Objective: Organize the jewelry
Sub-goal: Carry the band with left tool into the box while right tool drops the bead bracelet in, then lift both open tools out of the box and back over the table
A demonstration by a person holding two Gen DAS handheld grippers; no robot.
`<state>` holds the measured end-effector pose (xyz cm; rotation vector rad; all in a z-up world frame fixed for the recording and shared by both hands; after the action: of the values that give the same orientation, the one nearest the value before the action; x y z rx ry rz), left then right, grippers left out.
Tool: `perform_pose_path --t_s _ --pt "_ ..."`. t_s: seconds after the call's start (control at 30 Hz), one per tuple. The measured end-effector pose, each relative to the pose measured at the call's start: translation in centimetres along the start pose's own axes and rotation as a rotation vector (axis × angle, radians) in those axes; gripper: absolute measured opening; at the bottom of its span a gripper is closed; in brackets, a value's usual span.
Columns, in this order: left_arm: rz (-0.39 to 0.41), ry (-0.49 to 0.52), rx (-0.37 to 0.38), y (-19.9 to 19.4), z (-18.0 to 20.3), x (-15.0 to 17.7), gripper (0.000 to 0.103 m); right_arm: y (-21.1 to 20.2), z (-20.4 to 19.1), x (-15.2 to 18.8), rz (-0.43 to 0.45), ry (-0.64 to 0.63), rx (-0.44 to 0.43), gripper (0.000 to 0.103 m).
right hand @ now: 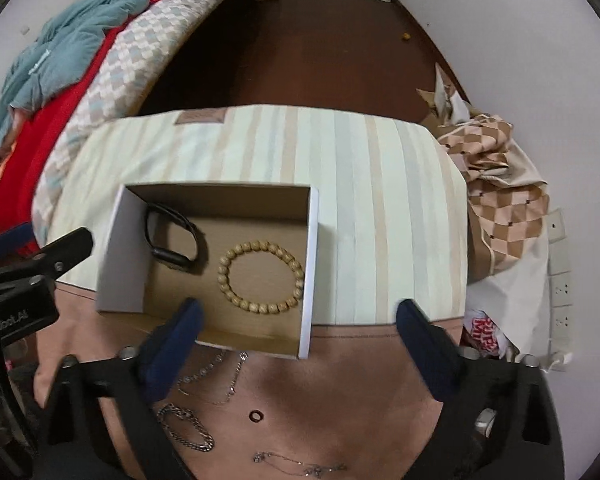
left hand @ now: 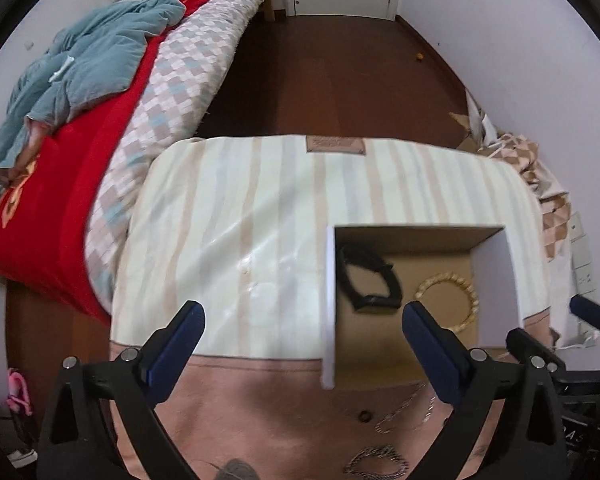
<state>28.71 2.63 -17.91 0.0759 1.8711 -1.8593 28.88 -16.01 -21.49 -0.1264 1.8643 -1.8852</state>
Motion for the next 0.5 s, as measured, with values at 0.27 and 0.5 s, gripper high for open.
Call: perform_pose_path --t_s 0.27,0.5 --pt "0.04 -0.005 -0.043 -1.3 -0.7 1.5 0.101 -0.9 -0.8 1.4 0.029 0.012 0.062 0.1" --pt "0.13 -0.01 -0.063 -5.0 -1.4 2.2 0.101 -4.1 -1.1 2.1 0.084 0.028 0.086 0.1"
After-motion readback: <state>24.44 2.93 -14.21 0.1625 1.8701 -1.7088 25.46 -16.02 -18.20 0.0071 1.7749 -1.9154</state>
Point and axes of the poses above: each gripper's, at about its wrist camera, not at the fingertips, and y roughly the way its jaws point, z to its right, x to its underside, the point moved 3 cm from there along y, roughly the way its jaws point, and after that the axes turned 14 degrees about -y, right-handed, at the moved point
